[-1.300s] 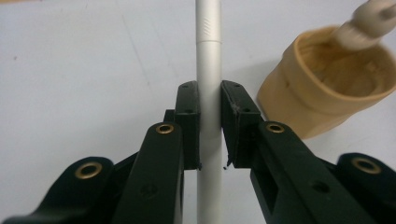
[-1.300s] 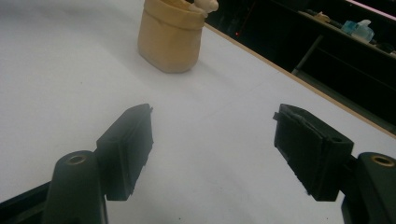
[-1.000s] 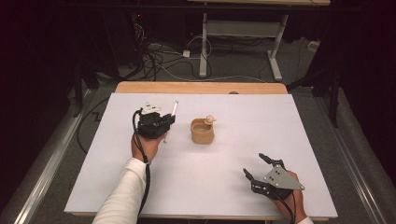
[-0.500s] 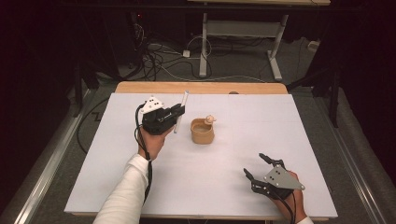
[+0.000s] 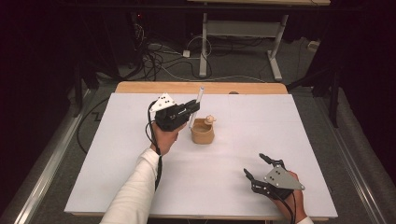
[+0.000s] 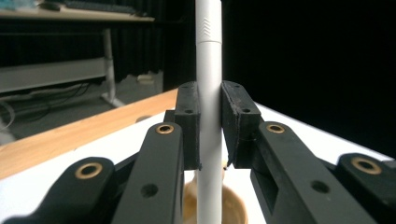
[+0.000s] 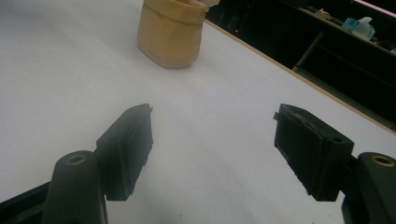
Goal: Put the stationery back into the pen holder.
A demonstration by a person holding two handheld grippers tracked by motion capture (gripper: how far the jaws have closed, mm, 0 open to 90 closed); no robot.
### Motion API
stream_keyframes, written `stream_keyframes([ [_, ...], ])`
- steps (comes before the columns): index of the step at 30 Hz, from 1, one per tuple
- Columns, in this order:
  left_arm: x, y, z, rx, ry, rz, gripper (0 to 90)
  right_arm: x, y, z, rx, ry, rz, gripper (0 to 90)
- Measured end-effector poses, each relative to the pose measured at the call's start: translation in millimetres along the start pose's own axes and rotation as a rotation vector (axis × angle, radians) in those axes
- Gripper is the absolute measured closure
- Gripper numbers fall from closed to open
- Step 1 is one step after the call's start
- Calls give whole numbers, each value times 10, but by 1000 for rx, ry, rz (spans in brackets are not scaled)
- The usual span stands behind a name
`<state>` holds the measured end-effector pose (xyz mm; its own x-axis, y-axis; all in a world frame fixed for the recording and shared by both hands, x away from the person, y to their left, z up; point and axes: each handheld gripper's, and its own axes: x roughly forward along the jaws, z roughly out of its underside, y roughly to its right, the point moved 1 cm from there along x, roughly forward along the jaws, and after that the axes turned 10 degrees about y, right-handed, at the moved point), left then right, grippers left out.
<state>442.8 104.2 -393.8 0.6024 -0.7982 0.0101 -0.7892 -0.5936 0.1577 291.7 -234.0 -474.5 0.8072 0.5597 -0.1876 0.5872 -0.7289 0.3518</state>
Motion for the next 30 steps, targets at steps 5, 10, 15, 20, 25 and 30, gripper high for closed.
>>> stream_keyframes([
  [5,113,-15,30,-10,10,34,759,7,1,7,3,-4,0,278],
  [10,201,-17,100,-16,3,44,759,7,-2,6,4,-3,2,278],
  [15,264,-40,190,-40,1,39,759,12,-14,5,2,-7,-1,278],
  [20,311,-38,263,-48,-2,38,758,21,-29,4,-4,-10,-8,278],
  [25,339,-20,328,-41,-14,29,758,8,-17,0,-4,-4,-6,279],
  [30,344,-8,384,-40,-20,30,758,-6,-21,-24,-6,8,-8,279],
])
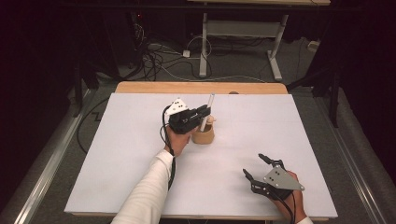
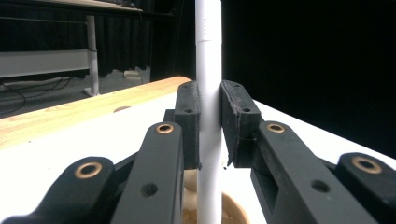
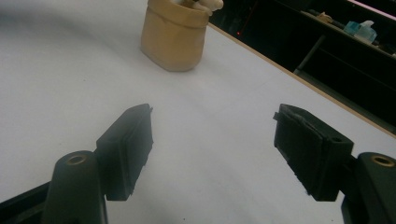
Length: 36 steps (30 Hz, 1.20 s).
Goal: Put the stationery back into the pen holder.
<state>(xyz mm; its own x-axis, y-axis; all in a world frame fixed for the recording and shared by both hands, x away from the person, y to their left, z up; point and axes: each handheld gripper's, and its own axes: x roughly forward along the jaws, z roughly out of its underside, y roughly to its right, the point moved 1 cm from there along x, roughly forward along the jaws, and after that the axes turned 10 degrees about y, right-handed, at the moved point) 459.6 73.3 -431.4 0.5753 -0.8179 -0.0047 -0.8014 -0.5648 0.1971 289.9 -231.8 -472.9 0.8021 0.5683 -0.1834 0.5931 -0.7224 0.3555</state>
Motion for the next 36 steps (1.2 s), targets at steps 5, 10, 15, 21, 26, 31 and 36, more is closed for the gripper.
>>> stream_keyframes([
  [5,-13,-12,34,-9,-5,-6,757,0,-6,-5,0,1,-2,279],
  [10,-45,-26,91,-9,-14,-17,756,3,-8,-4,-2,0,-4,279],
  [15,-83,-48,124,-17,-17,-24,755,12,-20,-4,-3,-3,-8,280],
  [21,-95,-55,127,-11,-23,-33,753,12,-16,-1,0,-4,-9,280],
  [26,-93,-51,134,-6,-30,-38,752,7,-12,0,0,-3,-8,280],
  [31,-98,-42,125,4,-35,-35,715,11,-12,2,-1,-6,-10,280],
  [36,-132,-41,95,15,-27,-46,713,13,-19,0,2,-5,-13,280],
])
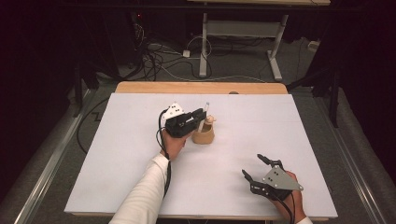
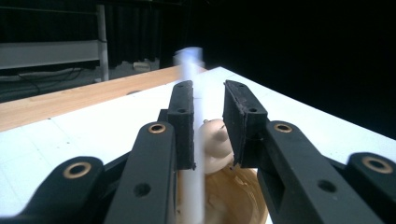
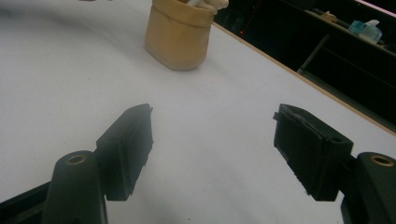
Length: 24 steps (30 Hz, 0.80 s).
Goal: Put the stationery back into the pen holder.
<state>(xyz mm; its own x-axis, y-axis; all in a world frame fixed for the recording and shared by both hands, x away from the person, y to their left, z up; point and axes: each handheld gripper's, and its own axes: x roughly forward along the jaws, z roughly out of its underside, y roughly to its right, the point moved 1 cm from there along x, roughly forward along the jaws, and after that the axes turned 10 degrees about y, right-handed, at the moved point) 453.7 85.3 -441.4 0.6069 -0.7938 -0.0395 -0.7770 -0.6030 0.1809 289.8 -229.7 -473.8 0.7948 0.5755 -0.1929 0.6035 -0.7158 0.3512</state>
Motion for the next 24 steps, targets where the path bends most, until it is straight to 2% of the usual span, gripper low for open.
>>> stream_keyframes([
  [1,-8,2,-10,4,1,-1,689,1,0,1,-1,-1,0,280],
  [10,-71,18,-90,46,3,-14,688,-2,-7,-7,-6,-1,0,280],
  [17,-98,61,-160,125,-13,-31,644,-7,-7,-13,-7,4,0,281],
  [22,-113,99,-204,190,-40,-37,577,-10,-9,-20,-7,6,1,281],
  [24,-124,116,-223,211,-49,-43,521,-8,-12,-20,-7,6,-1,281],
])
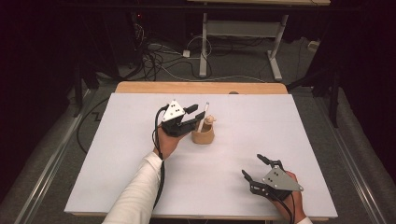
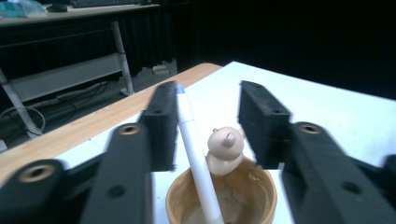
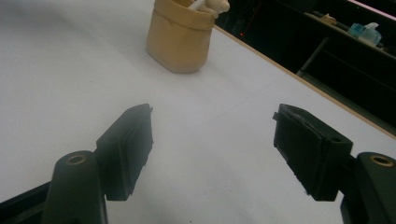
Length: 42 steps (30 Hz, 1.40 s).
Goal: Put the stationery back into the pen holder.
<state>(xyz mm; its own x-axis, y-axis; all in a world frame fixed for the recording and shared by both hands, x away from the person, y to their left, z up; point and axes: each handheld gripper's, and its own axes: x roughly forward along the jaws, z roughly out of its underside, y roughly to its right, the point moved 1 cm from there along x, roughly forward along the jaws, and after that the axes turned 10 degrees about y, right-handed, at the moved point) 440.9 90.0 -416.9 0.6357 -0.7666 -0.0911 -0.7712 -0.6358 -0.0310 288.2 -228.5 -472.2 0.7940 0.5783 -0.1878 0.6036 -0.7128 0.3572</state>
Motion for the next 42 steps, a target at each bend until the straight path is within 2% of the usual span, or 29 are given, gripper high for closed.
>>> stream_keyframes([
  [4,-25,31,-51,55,-22,-26,433,-2,-3,-3,-1,2,1,281],
  [7,-42,55,-87,92,-41,-64,352,-4,-2,-5,-1,4,0,281],
  [9,-56,66,-106,101,-45,-93,269,-5,-2,-6,0,2,0,281],
  [12,-82,71,-132,105,-47,-87,267,-5,-3,-8,-1,3,-1,281],
  [14,-97,89,-153,126,-57,-89,259,-6,-3,-9,-1,4,-2,281],
  [16,-114,110,-174,145,-64,-87,190,-3,-2,-7,1,2,-1,281],
  [27,-235,233,-271,263,-120,-96,190,-4,-39,-26,-1,5,-11,281],
  [38,-439,280,-307,302,-123,-89,190,6,-61,-36,-3,8,-16,281],
  [42,-520,280,-291,302,-120,-85,190,12,-65,-35,-5,7,-17,281],
])
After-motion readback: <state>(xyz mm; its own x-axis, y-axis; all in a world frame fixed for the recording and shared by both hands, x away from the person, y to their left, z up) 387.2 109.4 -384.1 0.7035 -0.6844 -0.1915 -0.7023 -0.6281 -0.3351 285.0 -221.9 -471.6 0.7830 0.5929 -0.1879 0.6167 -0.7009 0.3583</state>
